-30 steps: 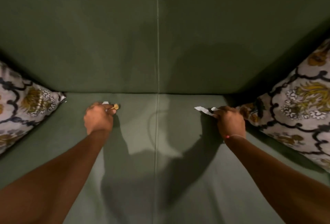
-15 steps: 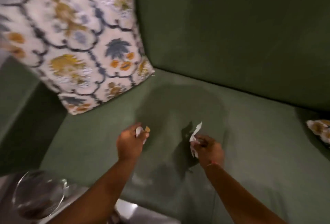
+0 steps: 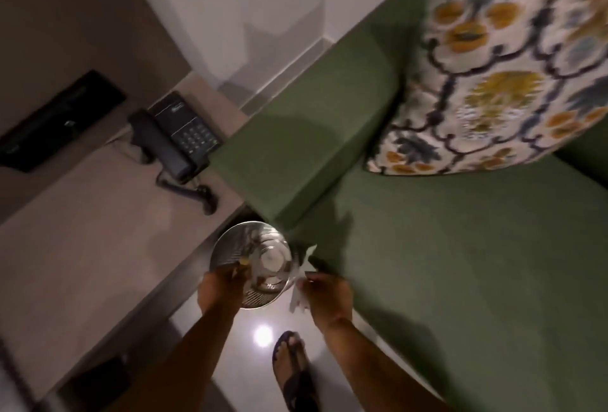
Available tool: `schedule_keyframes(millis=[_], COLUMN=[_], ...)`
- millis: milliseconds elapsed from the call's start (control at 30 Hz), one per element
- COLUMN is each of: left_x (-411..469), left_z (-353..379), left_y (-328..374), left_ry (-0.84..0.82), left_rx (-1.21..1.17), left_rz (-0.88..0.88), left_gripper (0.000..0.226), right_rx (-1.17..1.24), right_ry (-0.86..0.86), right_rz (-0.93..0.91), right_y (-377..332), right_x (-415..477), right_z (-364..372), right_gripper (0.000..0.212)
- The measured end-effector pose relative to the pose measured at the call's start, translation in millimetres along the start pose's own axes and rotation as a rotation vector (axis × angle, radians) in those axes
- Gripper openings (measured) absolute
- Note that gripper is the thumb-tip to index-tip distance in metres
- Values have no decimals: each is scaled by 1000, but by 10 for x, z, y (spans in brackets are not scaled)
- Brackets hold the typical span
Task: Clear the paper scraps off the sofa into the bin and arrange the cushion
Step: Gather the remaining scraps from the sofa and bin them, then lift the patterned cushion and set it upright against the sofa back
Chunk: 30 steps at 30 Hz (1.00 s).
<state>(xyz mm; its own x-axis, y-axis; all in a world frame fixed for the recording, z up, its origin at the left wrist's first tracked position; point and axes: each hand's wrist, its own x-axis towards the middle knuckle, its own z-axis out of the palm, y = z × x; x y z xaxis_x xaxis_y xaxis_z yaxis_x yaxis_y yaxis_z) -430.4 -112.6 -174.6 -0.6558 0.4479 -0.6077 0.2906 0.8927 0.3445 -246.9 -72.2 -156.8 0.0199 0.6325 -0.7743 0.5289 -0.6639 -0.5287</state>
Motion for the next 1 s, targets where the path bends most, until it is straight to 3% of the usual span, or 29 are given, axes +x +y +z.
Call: schedule_keyframes(millis=[100, 200, 300, 433, 600, 833, 1000], left_x=[600, 726, 724, 703, 204, -803, -1374], left_z=[85, 33, 8, 44, -153, -149, 30], left_y=[-521, -552, -495, -517, -131, 812, 1882], left_ry=[-65, -162, -207, -248, -157, -261, -192], left_rx=[-105, -325, -471, -416, -170, 217, 94], left_rz=[-137, -217, -302, -248, -36, 272, 417], left_gripper=[33, 18, 31, 51, 38, 40, 70], right_rx=[-11, 54, 79, 10, -84, -145, -61], right_ry=[11, 41, 42, 35, -11, -41, 111], right_rz=[41, 147, 150, 104, 8, -157, -241], right_y=[-168, -179, -69, -69, -241, -364, -504], right_x=[135, 373, 669, 754, 431, -159, -317], right_z=[516, 843, 1104, 1149, 696, -680, -2171], right_gripper=[17, 11, 9, 16, 25, 21, 44])
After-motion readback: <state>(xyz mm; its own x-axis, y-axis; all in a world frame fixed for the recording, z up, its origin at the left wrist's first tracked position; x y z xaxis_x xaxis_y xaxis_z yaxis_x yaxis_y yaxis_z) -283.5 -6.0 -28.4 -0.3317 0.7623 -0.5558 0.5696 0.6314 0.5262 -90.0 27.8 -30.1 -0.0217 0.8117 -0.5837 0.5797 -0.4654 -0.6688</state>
